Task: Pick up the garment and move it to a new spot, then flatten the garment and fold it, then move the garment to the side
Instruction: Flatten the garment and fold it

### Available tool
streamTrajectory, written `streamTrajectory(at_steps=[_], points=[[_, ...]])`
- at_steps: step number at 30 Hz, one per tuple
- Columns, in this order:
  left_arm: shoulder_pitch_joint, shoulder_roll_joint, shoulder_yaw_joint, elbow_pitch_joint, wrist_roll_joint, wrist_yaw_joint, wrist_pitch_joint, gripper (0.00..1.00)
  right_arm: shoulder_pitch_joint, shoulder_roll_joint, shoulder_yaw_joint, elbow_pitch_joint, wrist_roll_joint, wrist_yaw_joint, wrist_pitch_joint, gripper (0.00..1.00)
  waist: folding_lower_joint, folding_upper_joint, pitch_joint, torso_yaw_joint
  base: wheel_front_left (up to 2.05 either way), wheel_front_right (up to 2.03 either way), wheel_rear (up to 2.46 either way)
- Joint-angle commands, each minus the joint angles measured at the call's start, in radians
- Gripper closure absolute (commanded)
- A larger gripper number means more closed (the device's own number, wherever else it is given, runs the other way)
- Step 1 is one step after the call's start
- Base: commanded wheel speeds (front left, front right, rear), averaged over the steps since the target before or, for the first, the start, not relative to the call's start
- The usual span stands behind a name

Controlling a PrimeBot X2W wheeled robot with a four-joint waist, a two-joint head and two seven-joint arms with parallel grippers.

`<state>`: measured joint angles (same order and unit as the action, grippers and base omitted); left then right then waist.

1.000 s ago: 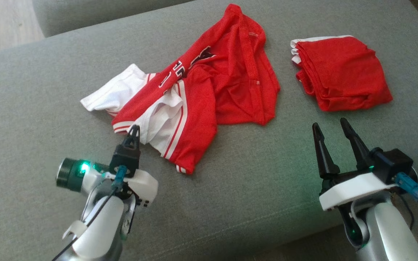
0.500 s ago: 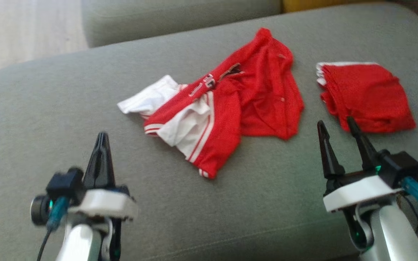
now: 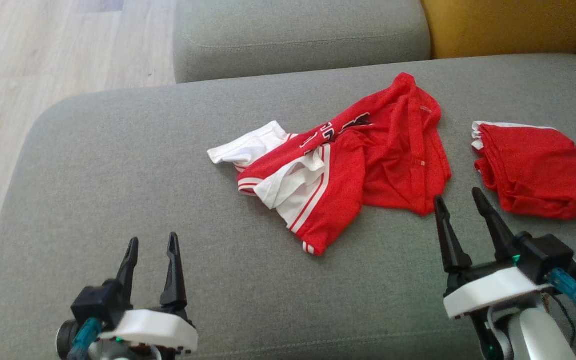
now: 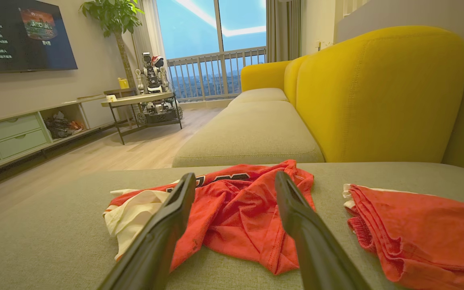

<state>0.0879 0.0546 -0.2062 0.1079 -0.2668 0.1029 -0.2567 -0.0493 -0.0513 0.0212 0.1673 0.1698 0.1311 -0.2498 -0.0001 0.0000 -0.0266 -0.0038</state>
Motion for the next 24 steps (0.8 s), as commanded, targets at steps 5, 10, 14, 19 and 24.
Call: streamTrajectory(at_steps=[5,10,14,19,24], points=[[-0.034,-0.004,0.033,-0.029,-0.001,0.005,-0.005,0.0,-0.036,0.001,0.03,-0.031,0.004,0.0,-0.011,0.0,0.0001,0.0,0.009,-0.008,0.0,0.0,0.0],[-0.051,-0.004,0.014,-0.021,-0.023,-0.005,-0.005,0.0,-0.046,0.001,0.039,-0.033,0.006,0.0,-0.012,0.0,0.0001,0.0,0.033,-0.034,0.0,0.0,0.0],[-0.078,-0.004,-0.012,0.008,-0.052,-0.016,-0.005,0.0,-0.058,0.001,0.047,-0.042,0.006,0.0,-0.012,0.0,0.0001,0.0,0.069,-0.059,0.0,0.0,0.0],[-0.168,-0.004,-0.061,0.122,-0.109,-0.033,-0.005,0.0,-0.084,0.001,0.054,-0.054,0.007,0.0,-0.012,0.0,0.0001,0.0,0.136,-0.109,0.0,0.0,0.0],[-0.277,-0.004,-0.11,0.216,-0.248,-0.047,0.007,0.0,-0.099,0.001,0.05,-0.064,0.008,0.0,-0.012,0.0,0.0001,0.0,0.185,-0.151,0.0,0.0,0.0]])
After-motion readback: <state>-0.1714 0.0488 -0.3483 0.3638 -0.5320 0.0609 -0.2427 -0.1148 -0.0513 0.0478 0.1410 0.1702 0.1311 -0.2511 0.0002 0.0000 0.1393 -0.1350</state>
